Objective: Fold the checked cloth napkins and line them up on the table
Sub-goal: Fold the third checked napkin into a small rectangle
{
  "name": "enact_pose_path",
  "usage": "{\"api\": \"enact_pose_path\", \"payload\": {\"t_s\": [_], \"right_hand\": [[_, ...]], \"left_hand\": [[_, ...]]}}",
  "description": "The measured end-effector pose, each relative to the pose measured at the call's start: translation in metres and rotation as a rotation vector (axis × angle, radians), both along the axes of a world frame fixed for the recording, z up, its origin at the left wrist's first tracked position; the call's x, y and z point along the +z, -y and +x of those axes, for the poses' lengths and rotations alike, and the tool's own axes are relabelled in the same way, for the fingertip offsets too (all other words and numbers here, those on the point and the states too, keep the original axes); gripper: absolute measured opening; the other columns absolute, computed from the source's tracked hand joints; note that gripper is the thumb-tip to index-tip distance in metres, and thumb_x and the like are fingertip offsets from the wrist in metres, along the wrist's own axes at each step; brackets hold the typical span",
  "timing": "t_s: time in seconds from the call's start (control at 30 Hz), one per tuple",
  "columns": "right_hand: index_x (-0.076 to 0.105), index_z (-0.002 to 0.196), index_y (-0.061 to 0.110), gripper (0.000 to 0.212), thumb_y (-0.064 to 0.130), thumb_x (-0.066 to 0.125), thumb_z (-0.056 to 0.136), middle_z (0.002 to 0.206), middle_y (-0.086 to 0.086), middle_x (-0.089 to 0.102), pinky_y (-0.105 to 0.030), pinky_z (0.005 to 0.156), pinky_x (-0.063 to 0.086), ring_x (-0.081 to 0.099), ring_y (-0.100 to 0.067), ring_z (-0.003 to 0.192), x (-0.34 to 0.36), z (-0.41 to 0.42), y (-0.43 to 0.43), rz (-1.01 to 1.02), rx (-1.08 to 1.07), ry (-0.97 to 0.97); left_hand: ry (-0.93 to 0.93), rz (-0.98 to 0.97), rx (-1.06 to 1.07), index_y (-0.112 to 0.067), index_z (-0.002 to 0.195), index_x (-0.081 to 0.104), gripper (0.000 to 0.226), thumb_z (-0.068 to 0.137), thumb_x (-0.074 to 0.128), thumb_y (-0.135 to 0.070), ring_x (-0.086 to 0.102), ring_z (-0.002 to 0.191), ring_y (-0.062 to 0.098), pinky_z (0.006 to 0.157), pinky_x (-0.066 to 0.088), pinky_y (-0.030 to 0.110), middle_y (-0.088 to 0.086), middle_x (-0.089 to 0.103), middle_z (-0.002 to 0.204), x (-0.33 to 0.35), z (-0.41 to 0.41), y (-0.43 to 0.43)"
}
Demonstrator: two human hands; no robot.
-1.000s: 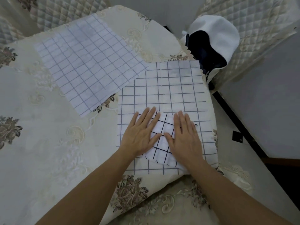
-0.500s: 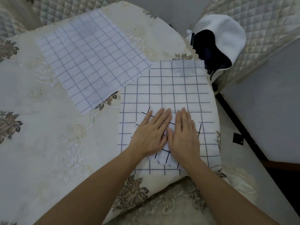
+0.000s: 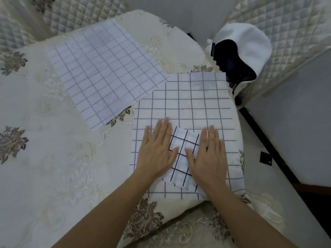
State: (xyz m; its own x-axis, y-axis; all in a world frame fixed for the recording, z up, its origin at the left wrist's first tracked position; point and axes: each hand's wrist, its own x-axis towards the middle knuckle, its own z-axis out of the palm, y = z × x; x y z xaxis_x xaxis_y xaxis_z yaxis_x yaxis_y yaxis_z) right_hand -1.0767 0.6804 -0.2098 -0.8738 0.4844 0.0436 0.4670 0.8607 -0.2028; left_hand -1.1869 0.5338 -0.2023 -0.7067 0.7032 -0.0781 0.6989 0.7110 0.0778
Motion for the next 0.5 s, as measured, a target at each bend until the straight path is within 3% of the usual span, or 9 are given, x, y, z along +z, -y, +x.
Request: {"api": "enact_pose_path", "payload": {"t_s": [0.13,0.27,0.5], "right_hand": [[0.019,0.158,0.004,0.072,0.05,0.033,0.104,0.166,-0.014,0.013,-0.048,0.123,0.021,0.009,-0.026,0.155,-0.008,0.002,0.014,-0.039,0.049,-0.018],[0.013,0.159,0.008,0.077,0.057,0.03,0.102,0.167,-0.01,0.009,-0.044,0.125,0.016,0.005,-0.023,0.155,-0.011,0.013,0.0,-0.027,0.074,0.035],[0.011,0.16,0.01,0.079,0.06,0.029,0.101,0.168,-0.01,0.006,-0.042,0.125,0.011,0.003,-0.024,0.155,-0.008,0.018,-0.004,-0.03,0.058,0.055]], "left_hand": [[0.043,0.022,-0.203,-0.016,0.16,0.008,0.065,0.105,0.019,-0.049,-0.002,0.154,0.019,0.122,0.016,0.048,0.004,0.0,0.168,-0.006,0.004,-0.009],[0.066,-0.014,-0.131,-0.02,0.16,-0.002,0.072,0.103,0.017,-0.06,-0.009,0.154,0.016,0.124,0.01,0.046,0.002,-0.008,0.168,-0.011,-0.004,0.007],[0.068,0.002,-0.021,-0.02,0.159,-0.007,0.074,0.102,0.018,-0.061,-0.014,0.153,0.017,0.125,0.005,0.045,0.002,-0.013,0.167,-0.01,-0.008,0.021]]}}
